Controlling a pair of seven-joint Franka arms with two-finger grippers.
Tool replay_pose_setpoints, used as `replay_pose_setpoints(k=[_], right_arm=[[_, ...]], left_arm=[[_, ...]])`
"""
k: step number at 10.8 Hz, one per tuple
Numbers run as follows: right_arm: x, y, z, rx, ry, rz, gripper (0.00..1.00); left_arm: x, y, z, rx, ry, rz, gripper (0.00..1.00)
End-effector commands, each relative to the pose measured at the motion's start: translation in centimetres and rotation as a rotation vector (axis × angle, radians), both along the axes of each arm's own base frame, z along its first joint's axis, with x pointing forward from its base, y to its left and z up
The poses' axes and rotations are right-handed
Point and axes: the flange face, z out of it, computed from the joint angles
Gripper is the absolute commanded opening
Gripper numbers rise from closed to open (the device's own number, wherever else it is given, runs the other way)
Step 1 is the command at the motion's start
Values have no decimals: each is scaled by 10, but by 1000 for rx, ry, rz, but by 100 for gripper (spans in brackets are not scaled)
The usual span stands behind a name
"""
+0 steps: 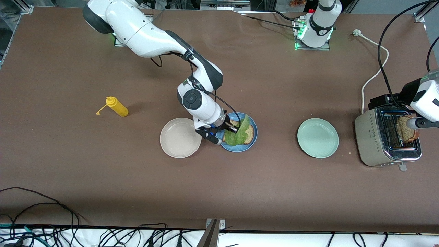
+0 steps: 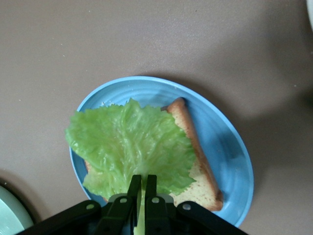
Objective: Make sandwich in blue plate with both arms
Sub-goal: 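Lower the lettuce onto the bread while the left gripper returns to rest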
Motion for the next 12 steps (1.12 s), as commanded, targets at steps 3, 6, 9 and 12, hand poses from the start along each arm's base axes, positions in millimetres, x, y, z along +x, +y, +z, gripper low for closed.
replay_pose_setpoints(k=[3,6,9,12], right_arm=[[5,0,3,-9,-34,-5,100],[24,-16,30,12,-52,-35,100],[45,-62,96,-62,5,-19,100],[54,-133,172,-144,86,115,100]], left_arm=[[-28,-39,40,-36,-48,-55,100],[-59,-51,46,-40,-55,-86,100],[-69,-66,51,-38,-70,-110,100],[-64,-77,48,-25,-59,-130,100]])
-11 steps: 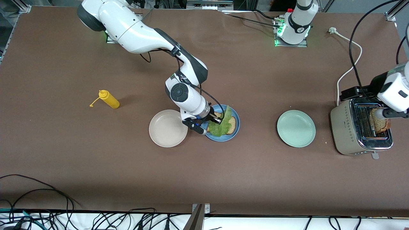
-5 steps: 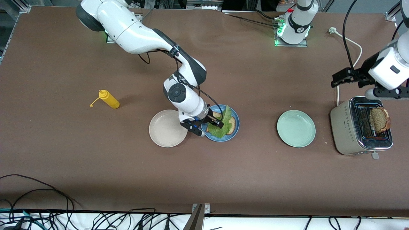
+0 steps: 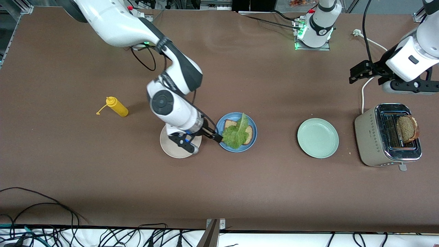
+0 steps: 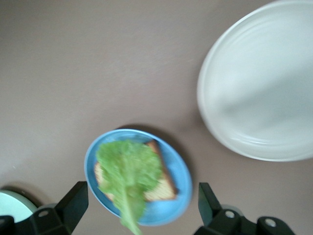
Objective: Make sandwich in blue plate with both arms
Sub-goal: 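Lower the lettuce onto the bread while the left gripper returns to rest, then move the right gripper toward the yellow mustard bottle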
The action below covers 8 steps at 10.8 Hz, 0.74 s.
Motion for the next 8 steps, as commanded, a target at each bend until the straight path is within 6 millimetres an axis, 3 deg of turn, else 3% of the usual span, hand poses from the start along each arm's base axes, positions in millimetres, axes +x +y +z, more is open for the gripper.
replay_pose_setpoints(k=[1,5,8], right_arm=[[0,-71,78,-61,59,152,100],[3,-204,149,-108,122,410,100],[2,-304,179,-86,127,589,100]], left_arm=[[4,-3,0,8,-13,-9,100],[5,1,4,7,-20,-5,100],[5,3,4,7,-19,-2,100]])
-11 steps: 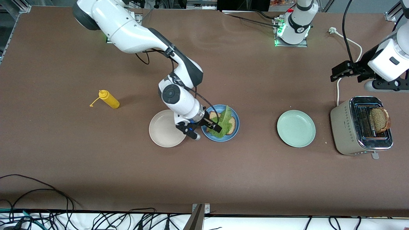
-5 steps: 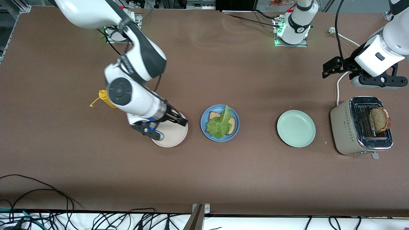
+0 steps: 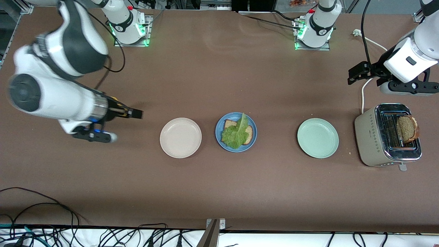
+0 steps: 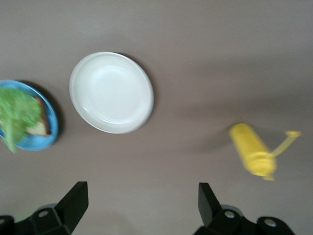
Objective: Make sandwich in blue plate with both arms
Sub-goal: 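Move the right gripper toward the yellow mustard bottle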
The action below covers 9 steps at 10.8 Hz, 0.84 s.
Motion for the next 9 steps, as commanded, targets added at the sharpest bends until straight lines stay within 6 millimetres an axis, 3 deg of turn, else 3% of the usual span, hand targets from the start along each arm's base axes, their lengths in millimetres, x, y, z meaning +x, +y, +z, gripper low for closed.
replay_pose_setpoints(k=[1,2,3,6,9], right_arm=[[-10,-85,26,50,11,186,100],[-10,-112,26,69,23,256,100],[-12,-142,39,76,-11,294,100],[-14,-207,46,168,-73,388,100],[-27,-230,28,167,-141,471,100]], left_arm=[[3,3,5,7,-14,-1,100],[3,3,5,7,-12,-1,100],[3,3,5,7,-12,-1,100],[5,-3,-1,8,-2,-10,100],[7,-5,-3,8,1,-12,100]])
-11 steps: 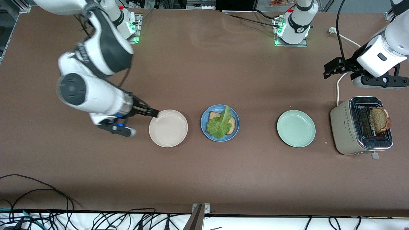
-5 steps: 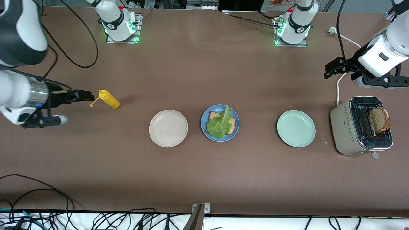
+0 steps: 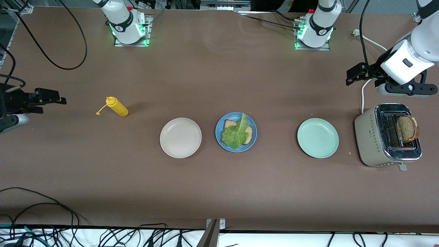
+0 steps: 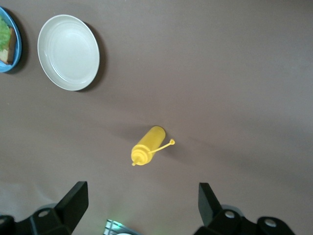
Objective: Make sandwich in blue plate with both arms
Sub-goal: 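Move the right gripper toward the yellow mustard bottle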
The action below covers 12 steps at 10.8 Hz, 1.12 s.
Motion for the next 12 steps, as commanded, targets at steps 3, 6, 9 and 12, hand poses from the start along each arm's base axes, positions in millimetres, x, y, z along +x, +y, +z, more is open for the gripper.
replay_pose_setpoints(k=[3,6,9,12], right_arm=[[-56,-3,-44,62,-213,110,100],[-80,-32,-92,191,-308,160,100],[-99,-52,-145,282,-395,192,100],[-116,-65,-178,388,-480,245,100]], left_arm=[[5,4,4,8,-13,1,100],[5,6,4,8,-13,2,100],[6,10,4,7,-13,10,100],[6,7,4,7,-14,5,100]])
